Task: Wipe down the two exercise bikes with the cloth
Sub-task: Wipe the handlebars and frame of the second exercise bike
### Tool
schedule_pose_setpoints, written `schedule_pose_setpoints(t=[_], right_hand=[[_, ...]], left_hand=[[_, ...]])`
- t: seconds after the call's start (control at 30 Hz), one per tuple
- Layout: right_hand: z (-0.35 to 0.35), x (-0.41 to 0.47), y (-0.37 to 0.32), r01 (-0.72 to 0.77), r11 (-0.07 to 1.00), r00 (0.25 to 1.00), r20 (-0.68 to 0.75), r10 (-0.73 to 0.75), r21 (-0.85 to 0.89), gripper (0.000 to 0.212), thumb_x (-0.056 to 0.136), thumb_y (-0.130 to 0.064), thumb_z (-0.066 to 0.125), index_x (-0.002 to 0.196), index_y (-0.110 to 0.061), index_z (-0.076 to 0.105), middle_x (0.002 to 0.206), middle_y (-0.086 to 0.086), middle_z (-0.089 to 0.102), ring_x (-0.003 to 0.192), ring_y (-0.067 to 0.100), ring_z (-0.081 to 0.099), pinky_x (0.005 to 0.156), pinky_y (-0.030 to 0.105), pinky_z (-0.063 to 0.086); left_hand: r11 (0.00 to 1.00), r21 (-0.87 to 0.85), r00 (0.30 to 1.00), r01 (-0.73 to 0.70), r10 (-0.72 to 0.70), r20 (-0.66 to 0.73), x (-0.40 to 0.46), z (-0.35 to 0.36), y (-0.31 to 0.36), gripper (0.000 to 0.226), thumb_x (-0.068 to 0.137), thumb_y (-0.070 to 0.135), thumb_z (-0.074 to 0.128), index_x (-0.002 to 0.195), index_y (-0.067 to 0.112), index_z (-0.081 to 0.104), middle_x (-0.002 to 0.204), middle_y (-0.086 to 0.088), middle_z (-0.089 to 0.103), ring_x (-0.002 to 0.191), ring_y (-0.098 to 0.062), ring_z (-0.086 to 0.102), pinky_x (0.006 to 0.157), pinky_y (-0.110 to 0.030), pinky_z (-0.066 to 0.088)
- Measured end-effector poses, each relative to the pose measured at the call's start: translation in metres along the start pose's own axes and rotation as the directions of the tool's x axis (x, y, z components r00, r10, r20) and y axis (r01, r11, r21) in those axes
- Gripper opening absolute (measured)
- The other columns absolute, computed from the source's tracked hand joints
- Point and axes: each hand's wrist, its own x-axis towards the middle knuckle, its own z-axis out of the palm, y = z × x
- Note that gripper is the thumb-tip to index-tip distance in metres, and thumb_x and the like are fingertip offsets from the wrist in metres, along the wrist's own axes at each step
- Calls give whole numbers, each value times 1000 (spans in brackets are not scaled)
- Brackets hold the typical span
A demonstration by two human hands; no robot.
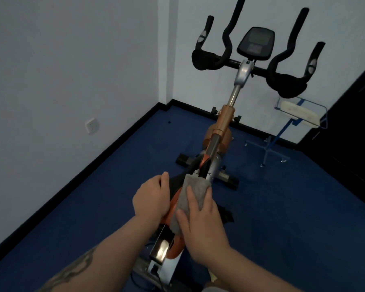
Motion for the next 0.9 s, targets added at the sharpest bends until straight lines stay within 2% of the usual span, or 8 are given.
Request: schedule_pose_setpoints(t=[0.2, 0.33, 0.4, 0.47, 0.57, 0.67, 0.77, 0.9], right_hand=[[-8, 29, -15, -109, 994, 993, -34, 110, 34, 62, 102, -50, 20, 154, -31, -6, 159, 20, -13, 143, 36, 15, 115, 46, 26], [14, -26, -7, 60, 995, 998, -29, -63, -78, 74, 99, -53, 25, 136, -44, -38, 146, 9, -46, 143, 33, -27, 118, 48, -9], [12, -26, -3, 23, 998, 1000, -1, -23, -58, 68, 97, -58, 18, 138, -47, -35, 148, 7, -44, 143, 30, -29, 114, 50, -15], [2, -5, -6, -85, 995, 996, -1, 85, 60, 56, 97, -58, 12, 148, -45, -8, 159, 9, -22, 146, 28, -17, 116, 52, -11], [-10, 30, -16, -132, 974, 977, -143, 159, 185, 43, 101, -47, 23, 138, -25, 28, 155, 15, 20, 144, 28, 17, 118, 46, 20], [-3, 31, -17, -128, 964, 963, -205, 178, 235, 52, 101, -44, 29, 147, -22, 19, 157, 13, 20, 142, 24, 26, 112, 41, 34], [13, 3, -15, -90, 991, 967, -228, 111, 102, 64, 95, -52, 13, 152, -24, 5, 161, 8, 6, 148, 22, 11, 118, 41, 23], [8, 19, -11, -73, 997, 980, -184, 74, 15, 57, 98, -49, 14, 149, -22, 18, 159, 12, 12, 145, 26, 17, 114, 43, 29]], left_hand=[[1000, -30, 1000, 6, -6, -12, -1, 1, 0, 52, 101, 50, 25, 71, 23, 58, 71, 5, 61, 67, -12, 58, 62, -33, 46], [999, -26, 1000, 23, -24, -12, 0, 1, -1, 53, 101, 51, 24, 71, 22, 58, 69, 4, 61, 65, -13, 59, 64, -34, 50], [999, -23, 1000, 24, -24, -5, 1, 1, 0, 53, 100, 52, 24, 72, 23, 58, 70, 5, 61, 65, -12, 59, 62, -33, 48], [1000, -22, 1000, 13, -13, -2, 0, 1, 1, 53, 100, 52, 23, 74, 23, 59, 71, 5, 61, 66, -11, 58, 61, -32, 46], [1000, -17, 1000, 15, -16, -3, 1, 0, 1, 52, 101, 51, 22, 79, 22, 60, 76, 5, 61, 71, -13, 58, 63, -33, 44], [1000, -13, 1000, 23, -23, 7, 0, 0, 1, 53, 101, 51, 22, 80, 22, 62, 75, 4, 61, 72, -14, 59, 64, -33, 45], [1000, -22, 1000, 16, -17, -3, -1, 1, 0, 52, 101, 51, 23, 74, 24, 58, 70, 5, 60, 66, -11, 58, 60, -31, 45], [999, -45, 1000, 27, -27, -9, 1, 1, 1, 52, 100, 51, 24, 72, 24, 58, 68, 6, 59, 64, -10, 57, 59, -31, 45]])
